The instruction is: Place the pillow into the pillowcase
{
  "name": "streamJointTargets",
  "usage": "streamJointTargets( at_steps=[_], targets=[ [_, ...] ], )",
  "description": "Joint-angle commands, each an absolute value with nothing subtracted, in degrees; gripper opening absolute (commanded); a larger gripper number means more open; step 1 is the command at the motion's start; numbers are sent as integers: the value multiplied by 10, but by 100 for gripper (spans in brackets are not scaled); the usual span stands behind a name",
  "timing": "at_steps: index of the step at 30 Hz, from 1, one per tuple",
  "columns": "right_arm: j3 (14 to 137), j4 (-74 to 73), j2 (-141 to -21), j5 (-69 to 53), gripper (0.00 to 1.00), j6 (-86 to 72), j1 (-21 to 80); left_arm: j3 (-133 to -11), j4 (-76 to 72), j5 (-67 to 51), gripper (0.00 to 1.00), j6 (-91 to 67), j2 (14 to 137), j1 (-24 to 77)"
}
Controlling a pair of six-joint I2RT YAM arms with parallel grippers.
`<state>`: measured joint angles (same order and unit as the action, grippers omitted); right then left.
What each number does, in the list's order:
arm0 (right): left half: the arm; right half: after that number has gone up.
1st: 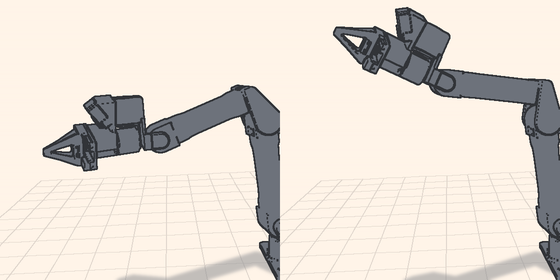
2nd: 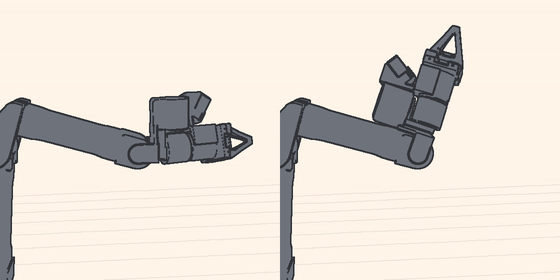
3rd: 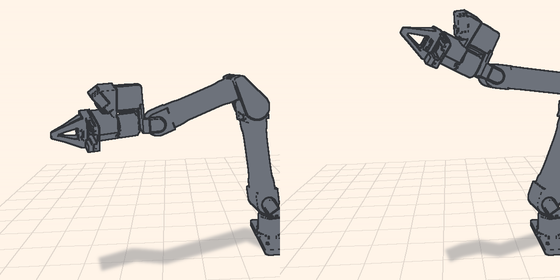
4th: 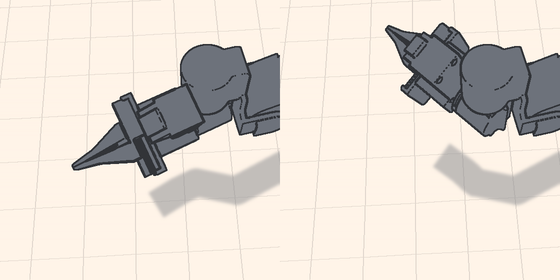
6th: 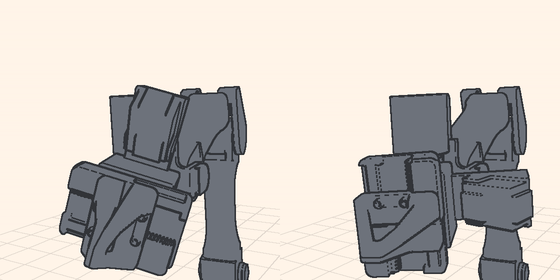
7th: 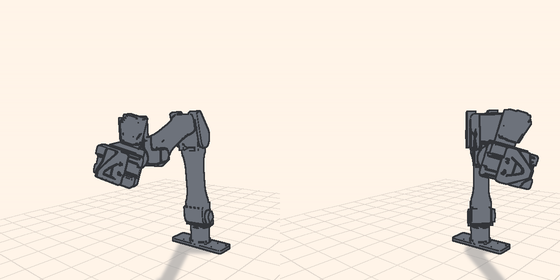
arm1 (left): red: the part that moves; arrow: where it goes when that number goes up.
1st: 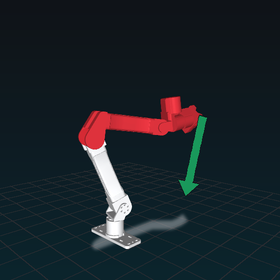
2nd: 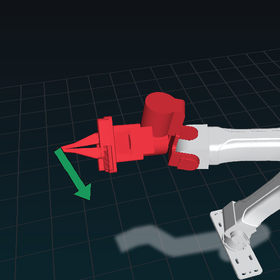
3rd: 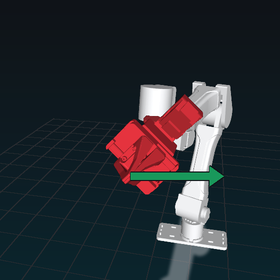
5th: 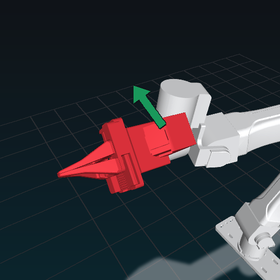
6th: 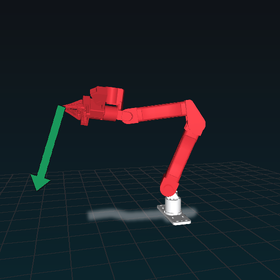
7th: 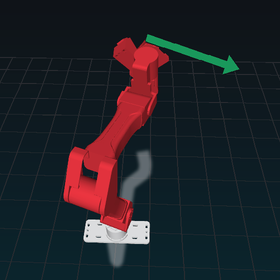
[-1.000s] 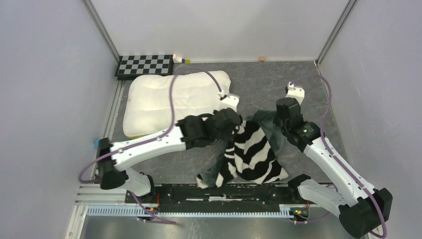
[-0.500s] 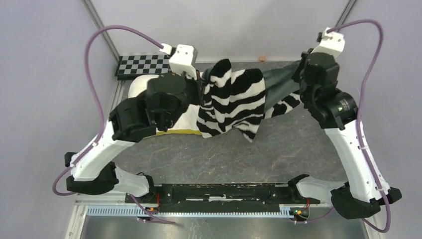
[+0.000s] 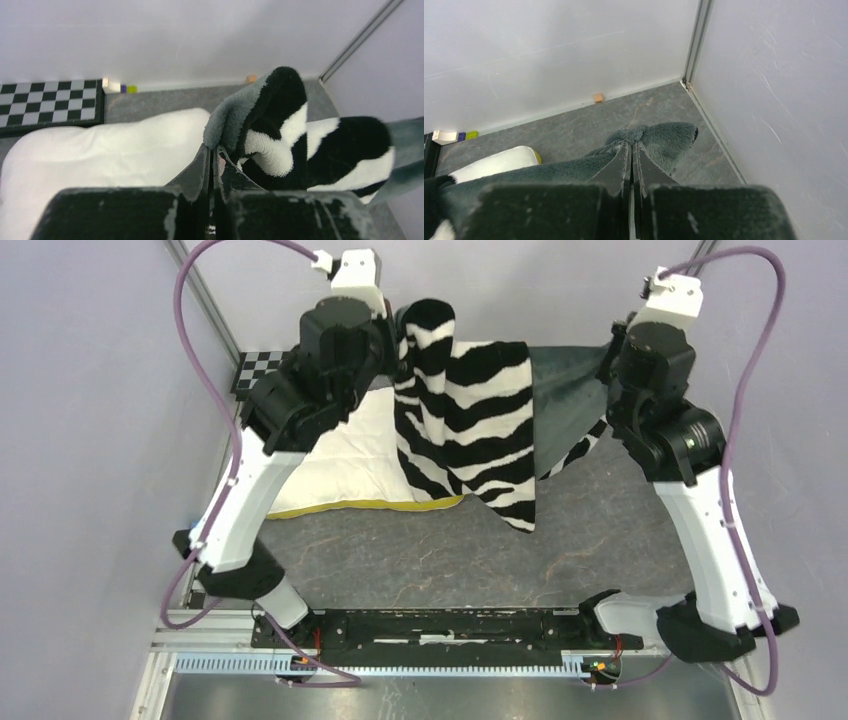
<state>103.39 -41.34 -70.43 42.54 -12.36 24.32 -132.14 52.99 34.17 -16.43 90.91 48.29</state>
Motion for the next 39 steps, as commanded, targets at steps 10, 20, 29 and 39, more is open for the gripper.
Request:
streamJointTargets(
  at_steps=[10, 20, 29, 39],
  targets=[
    [1256, -370, -920, 218, 0, -85, 228, -1345, 433, 186, 2, -155, 826, 410],
    [963, -337, -884, 161, 91, -141, 221, -1020, 506, 290, 2, -269, 747, 324],
    [676, -209, -785, 241, 98, -173, 408, -1097, 470, 129, 2, -293, 914, 172],
    [653, -100, -903, 234, 98, -118, 504, -1088, 458, 109, 2, -287, 922, 156]
  ],
)
